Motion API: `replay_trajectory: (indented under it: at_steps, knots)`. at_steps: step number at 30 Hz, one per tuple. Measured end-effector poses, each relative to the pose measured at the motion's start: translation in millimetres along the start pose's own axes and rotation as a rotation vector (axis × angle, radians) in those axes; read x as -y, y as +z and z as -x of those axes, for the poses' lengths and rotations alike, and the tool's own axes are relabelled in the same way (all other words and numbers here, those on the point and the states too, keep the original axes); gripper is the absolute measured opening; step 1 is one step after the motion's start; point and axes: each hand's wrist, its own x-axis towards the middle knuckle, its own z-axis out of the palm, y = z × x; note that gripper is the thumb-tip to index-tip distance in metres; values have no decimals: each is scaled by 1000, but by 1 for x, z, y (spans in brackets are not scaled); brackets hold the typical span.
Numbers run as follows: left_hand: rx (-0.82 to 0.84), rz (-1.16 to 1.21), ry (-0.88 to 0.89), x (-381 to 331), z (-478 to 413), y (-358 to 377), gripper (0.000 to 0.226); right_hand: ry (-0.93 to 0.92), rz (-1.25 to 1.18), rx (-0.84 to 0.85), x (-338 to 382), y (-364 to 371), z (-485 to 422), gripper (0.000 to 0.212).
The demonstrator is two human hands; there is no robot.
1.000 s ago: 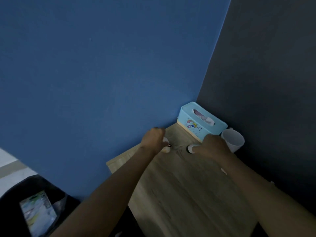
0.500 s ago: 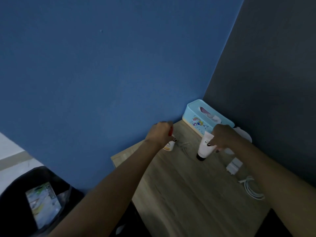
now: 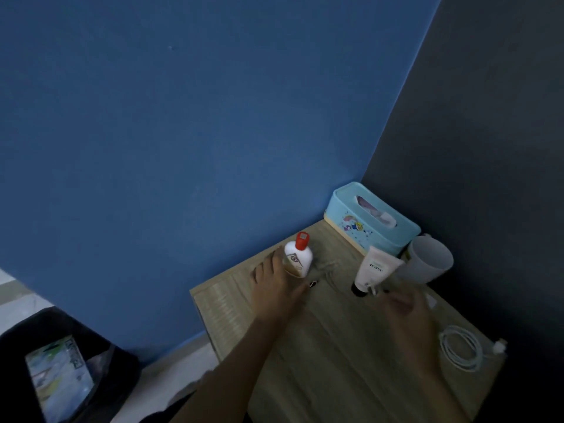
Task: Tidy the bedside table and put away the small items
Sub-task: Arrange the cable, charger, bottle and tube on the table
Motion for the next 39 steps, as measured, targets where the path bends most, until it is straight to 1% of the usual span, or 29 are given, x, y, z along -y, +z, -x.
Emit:
replay_trajectory:
  at_steps: [2, 3, 4, 5, 8, 11, 14, 18, 22, 25, 31, 35, 39]
  knots:
    - [-22, 50, -22, 3, 5, 10, 86, 26, -35, 40, -18, 24, 5, 56]
    - [-33, 67, -27, 3, 5, 14, 86, 14, -34, 25, -24, 31, 4, 64]
    - [-39, 78, -31, 3, 5, 17, 86, -9, -47, 5, -25, 37, 1, 67]
    - [-44, 86, -34, 3, 4, 20, 87, -38, -67, -10, -26, 41, -2, 64]
    - [-58, 106, -30, 1, -1, 25, 86, -131, -100, -29, -24, 48, -11, 40]
    - [-24, 171, -58, 0, -10, 33, 78, -170, -109, -46, -26, 55, -18, 30]
    - [-15, 242, -58, -5, -21, 40, 72, -176, -87, -34, -26, 66, -29, 30]
    - [31, 205, -6, -16, -47, 52, 71, -213, -98, -46, -13, 82, -50, 29]
    - [52, 191, 54, -28, -79, 62, 66, -268, -31, -84, -4, 95, -69, 31]
    - [76, 207, 65, -37, -101, 73, 69, -287, 23, -141, 0, 102, -82, 34]
    - [40, 190, 90, -43, -116, 93, 73, -301, 70, -239, -6, 110, -96, 33]
    - [2, 187, 109, -40, -117, 96, 73, -324, 116, -274, -11, 112, -100, 29]
    - [9, 193, 116, -42, -116, 96, 73, -326, 116, -276, -12, 113, -101, 28]
